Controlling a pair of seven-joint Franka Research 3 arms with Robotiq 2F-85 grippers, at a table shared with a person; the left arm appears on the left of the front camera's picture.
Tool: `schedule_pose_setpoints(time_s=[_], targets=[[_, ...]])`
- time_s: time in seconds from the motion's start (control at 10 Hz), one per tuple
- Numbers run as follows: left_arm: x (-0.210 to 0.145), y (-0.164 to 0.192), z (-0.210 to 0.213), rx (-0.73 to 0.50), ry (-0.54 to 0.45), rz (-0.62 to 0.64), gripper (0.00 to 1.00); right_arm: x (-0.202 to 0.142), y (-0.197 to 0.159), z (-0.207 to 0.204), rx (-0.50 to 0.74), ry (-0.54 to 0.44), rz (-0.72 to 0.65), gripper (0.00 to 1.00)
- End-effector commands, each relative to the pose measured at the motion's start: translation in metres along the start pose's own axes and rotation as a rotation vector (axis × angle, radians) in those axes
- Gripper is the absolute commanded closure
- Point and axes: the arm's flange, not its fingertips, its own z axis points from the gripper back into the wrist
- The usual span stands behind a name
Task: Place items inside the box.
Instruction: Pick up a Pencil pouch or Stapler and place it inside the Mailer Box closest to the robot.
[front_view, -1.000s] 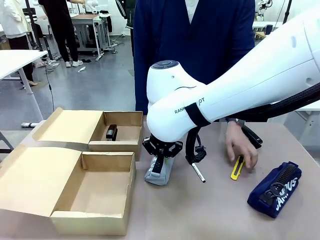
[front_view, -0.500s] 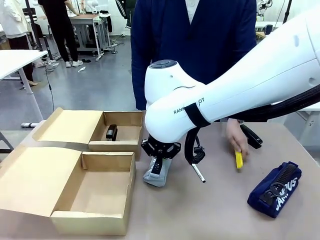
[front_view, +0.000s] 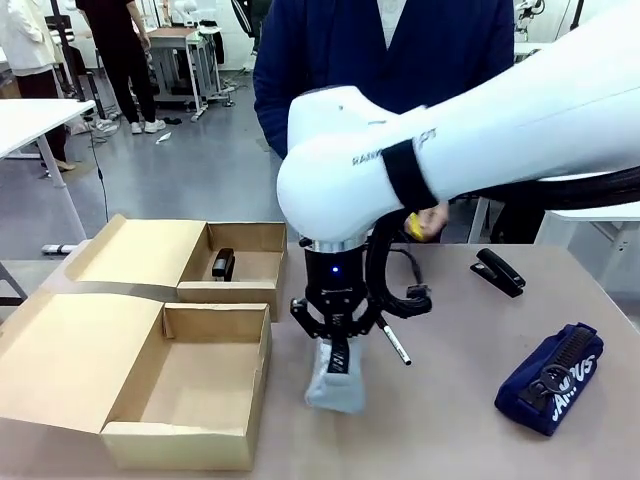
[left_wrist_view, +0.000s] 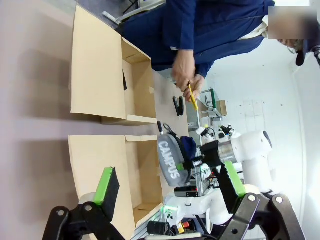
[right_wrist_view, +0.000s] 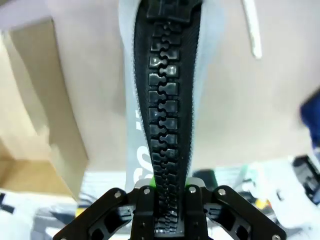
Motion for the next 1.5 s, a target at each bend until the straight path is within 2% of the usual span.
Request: schedule_pose_setpoints(time_s=[0.0, 0.1, 0.2, 0.4, 0.7, 0.8, 0.9, 1.0, 1.1, 1.2, 1.4], targets=[[-0.001, 0.000, 0.000, -0.015, -0.003, -0.020, 0.00, -0.054, -0.031, 0.018, -0.005, 0.083, 0.165, 1.00], [-0.001, 0.000, 0.000, -0.015, -0.003, -0.020, 0.00, -0.080, -0.057, 0.033, 0.035, 0.155, 0.217, 1.00], [-0.001, 0.000, 0.000, -0.015, -0.003, -0.020, 0.00, -0.096, -0.090, 0.047, 0.115, 0.179, 0.271, 1.00], [-0.001, 0.000, 0.000, -0.015, -0.003, -0.020, 0.00, -0.113, -0.155, 0.065, 0.323, 0.161, 0.246, 1.00], [-0.001, 0.000, 0.000, -0.015, -0.003, -0.020, 0.00, -0.145, -0.220, 0.071, 0.544, -0.070, 0.136, 1.00], [-0.001, 0.000, 0.000, -0.015, -0.003, -0.020, 0.00, -0.144, -0.234, 0.069, 0.612, -0.156, 0.033, 1.00], [-0.001, 0.000, 0.000, -0.015, -0.003, -0.020, 0.00, -0.133, -0.208, 0.087, 0.461, 0.031, 0.148, 1.00], [-0.001, 0.000, 0.000, -0.015, -0.003, -0.020, 0.00, -0.133, -0.208, 0.087, 0.461, 0.031, 0.148, 1.00], [-0.001, 0.000, 0.000, -0.015, -0.003, -0.020, 0.00, -0.143, -0.233, 0.081, 0.532, -0.050, 0.072, 0.91], [-0.001, 0.000, 0.000, -0.015, -0.003, -0.020, 0.00, -0.134, -0.221, 0.081, 0.538, -0.081, 0.009, 0.91], [-0.001, 0.000, 0.000, -0.015, -0.003, -0.020, 0.00, -0.111, -0.177, 0.091, 0.605, -0.166, -0.009, 0.91]])
